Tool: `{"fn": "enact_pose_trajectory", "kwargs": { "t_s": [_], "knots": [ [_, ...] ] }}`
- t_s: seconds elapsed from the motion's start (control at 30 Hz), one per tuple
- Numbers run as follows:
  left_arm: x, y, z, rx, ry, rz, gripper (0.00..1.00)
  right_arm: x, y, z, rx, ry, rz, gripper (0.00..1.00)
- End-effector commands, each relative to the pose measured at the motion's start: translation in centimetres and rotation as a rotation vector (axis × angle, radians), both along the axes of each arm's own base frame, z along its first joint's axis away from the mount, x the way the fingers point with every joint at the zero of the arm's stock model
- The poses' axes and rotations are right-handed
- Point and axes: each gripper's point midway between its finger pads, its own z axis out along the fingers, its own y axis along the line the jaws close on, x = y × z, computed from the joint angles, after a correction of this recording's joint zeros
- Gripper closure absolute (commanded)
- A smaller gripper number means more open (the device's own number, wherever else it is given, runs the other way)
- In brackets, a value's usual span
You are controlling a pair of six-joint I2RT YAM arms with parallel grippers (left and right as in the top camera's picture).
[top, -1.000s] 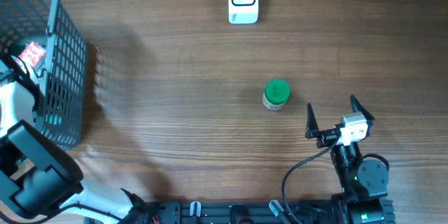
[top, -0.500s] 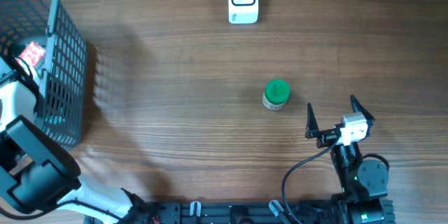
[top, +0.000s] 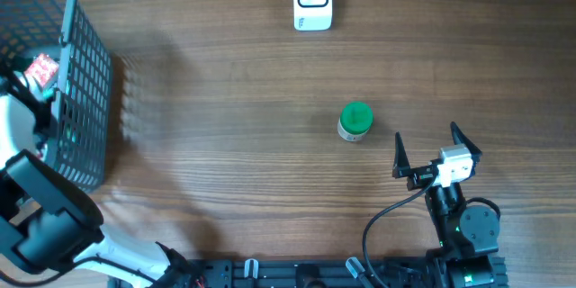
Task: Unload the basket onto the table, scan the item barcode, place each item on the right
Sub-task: 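Reach into the basket and grasp the green tissue wipes pack, then carry the wipes pack toward the scanner with the left gripper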
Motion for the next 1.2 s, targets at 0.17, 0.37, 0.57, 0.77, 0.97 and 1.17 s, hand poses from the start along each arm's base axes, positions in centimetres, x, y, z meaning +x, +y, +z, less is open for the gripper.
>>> {"fn": "enact_pose_trajectory", "kwargs": {
  "t_s": [0.17,0.37,0.57,0.77,0.97,1.17],
  "knots": [
    [3.2,1.5,20.4,0.262,-0.414,0.009,0.71,0.0,0.1,0.0,0.005,-0.001,0.006,0.00],
    [2.3,-1.7,27.3,0.237,-0.650,0.029,0.74,0.0,0.1,0.0,0.005,-0.001,0.006,0.00],
    [2.8,-10.0,31.3,-0.089,-0.880,-0.123,0.76,0.0,0.1,0.0,0.005,-0.001,0.006,0.00],
    [2.2,-20.5,29.1,-0.487,-0.781,-0.349,0.76,0.0,0.1,0.0,0.005,-0.001,0.006,0.00],
    [1.6,-29.3,24.0,-0.653,-0.551,-0.568,0.80,0.0,0.1,0.0,0.005,-0.001,0.006,0.00],
    [0.8,-38.3,17.5,-0.799,-0.323,-0.763,0.88,0.0,0.1,0.0,0.005,-0.001,0.006,0.00]
  ]
}}
